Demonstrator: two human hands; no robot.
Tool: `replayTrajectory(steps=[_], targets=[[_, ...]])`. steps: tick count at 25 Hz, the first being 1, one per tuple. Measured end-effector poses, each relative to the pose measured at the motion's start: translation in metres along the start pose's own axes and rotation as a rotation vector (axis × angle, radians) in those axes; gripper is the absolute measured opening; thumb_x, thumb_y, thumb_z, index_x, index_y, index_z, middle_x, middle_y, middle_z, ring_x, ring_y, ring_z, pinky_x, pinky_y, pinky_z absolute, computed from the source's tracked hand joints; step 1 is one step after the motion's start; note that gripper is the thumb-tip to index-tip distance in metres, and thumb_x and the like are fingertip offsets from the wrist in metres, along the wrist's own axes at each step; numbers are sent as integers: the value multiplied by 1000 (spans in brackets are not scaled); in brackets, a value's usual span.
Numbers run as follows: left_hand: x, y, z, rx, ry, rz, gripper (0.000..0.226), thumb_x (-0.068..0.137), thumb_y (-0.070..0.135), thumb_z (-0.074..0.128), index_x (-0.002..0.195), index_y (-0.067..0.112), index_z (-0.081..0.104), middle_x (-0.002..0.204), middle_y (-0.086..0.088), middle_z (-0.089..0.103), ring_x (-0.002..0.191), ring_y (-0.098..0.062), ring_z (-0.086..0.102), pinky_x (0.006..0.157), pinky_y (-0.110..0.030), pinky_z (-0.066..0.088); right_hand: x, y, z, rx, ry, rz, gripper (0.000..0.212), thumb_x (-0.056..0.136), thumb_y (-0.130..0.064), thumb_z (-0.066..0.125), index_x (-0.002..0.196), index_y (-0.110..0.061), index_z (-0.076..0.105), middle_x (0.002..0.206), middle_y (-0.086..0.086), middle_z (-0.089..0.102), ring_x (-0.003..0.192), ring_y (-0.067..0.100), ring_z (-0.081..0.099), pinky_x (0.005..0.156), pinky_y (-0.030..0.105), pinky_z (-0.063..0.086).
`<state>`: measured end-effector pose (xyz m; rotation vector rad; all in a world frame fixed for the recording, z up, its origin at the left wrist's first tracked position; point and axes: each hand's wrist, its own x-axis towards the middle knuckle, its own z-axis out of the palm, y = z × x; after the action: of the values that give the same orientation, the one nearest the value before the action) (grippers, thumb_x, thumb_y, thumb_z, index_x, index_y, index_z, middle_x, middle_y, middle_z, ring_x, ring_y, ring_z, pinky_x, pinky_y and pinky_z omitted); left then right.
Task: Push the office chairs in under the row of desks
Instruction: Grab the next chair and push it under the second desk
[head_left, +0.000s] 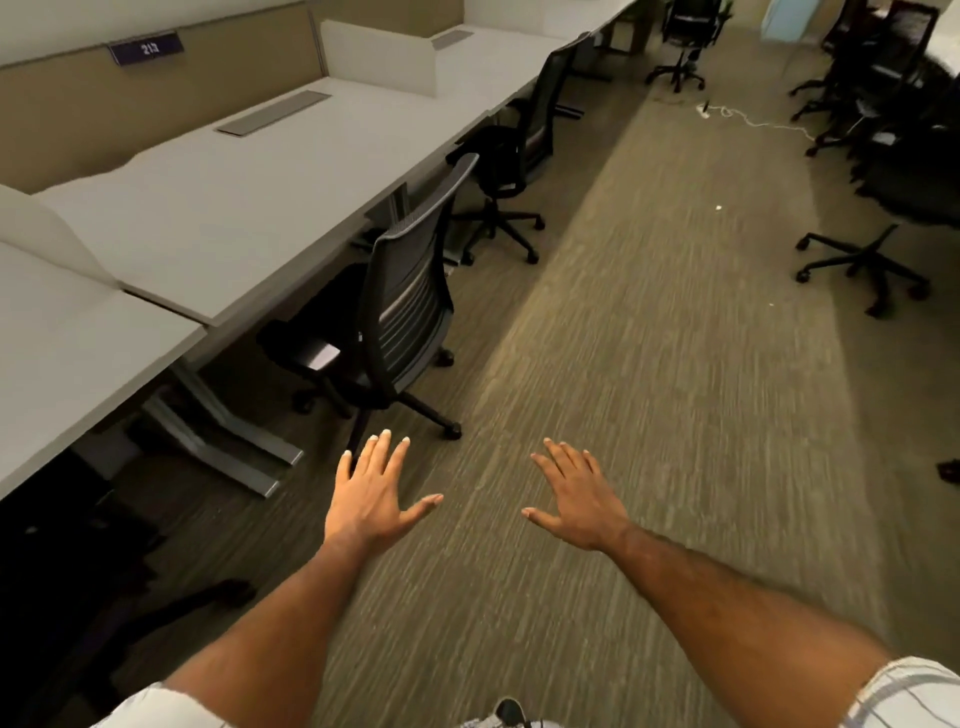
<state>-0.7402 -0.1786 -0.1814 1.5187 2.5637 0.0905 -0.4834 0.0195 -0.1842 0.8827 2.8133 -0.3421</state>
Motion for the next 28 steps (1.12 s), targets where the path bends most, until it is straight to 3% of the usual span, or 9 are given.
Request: replayTrajectory(steps=[6,12,16,24,28], targets=[[116,30,-39,23,48,18,113,76,96,8,163,23,9,171,-7,5,158,-24,0,125,-53,-1,93,59,-54,-14,67,-45,91,95,-74,41,164,-21,16,173,7,6,159,26,3,126,49,1],[281,14,-122,5,336,-34,106,84,92,12,162,20,18,171,-8,11,157,-25,3,127,-55,4,233,98,-146,-54,185,-87,88,96,-70,44,164,-19,19,172,8,12,158,26,7,127,49,5],[367,-6,-176,26,430,-66,104,85,91,8,161,21,20,171,-8,11,157,-26,4,126,-56,6,326,102,-220,-86,273,-151,86,96,-68,48,162,-18,24,171,9,17,157,27,11,127,50,9],[449,-49,-193,13,413,-291,102,86,89,10,160,21,21,170,-12,10,157,-28,0,125,-59,5,499,90,-314,-122,357,-393,84,96,-66,51,160,-15,30,168,12,23,156,29,17,126,52,11],[479,-48,-178,-3,325,-490,105,82,92,12,156,19,31,165,-13,25,154,-37,10,121,-62,14,586,94,-332,-176,304,-517,83,98,-67,46,161,-16,27,170,12,19,157,29,13,127,51,10]])
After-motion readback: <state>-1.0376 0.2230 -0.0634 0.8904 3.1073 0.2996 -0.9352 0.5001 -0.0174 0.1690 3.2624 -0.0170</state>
